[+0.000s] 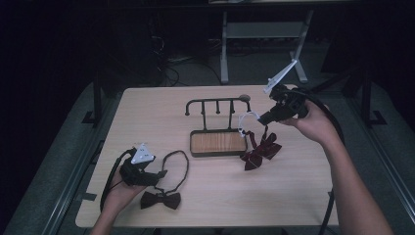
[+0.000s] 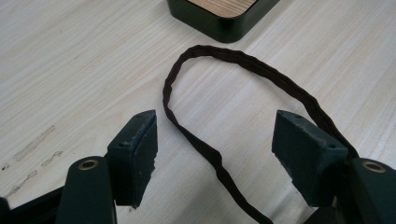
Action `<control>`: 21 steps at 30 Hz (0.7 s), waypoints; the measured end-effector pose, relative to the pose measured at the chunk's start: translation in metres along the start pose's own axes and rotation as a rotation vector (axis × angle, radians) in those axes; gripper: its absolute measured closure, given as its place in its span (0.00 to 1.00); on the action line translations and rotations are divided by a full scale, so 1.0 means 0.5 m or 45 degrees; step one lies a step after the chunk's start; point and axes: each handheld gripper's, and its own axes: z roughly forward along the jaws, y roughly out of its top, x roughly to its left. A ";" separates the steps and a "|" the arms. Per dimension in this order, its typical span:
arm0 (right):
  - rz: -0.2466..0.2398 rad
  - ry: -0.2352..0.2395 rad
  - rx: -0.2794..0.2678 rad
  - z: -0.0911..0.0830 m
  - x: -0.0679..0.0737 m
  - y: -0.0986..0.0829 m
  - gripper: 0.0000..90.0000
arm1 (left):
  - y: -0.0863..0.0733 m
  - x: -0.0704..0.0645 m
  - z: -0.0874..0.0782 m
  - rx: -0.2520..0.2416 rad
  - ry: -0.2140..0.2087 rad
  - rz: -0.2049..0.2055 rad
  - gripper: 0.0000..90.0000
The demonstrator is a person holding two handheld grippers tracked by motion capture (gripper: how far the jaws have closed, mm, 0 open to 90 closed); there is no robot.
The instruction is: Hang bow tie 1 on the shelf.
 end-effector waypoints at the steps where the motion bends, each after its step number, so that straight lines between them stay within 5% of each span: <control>1: 0.005 -0.003 0.003 -0.001 -0.002 0.001 0.97 | 0.000 0.000 0.000 0.002 0.000 0.002 0.35; 21: 0.073 -0.046 0.008 -0.010 -0.031 0.034 0.97 | 0.002 -0.002 -0.001 0.001 0.002 0.005 0.35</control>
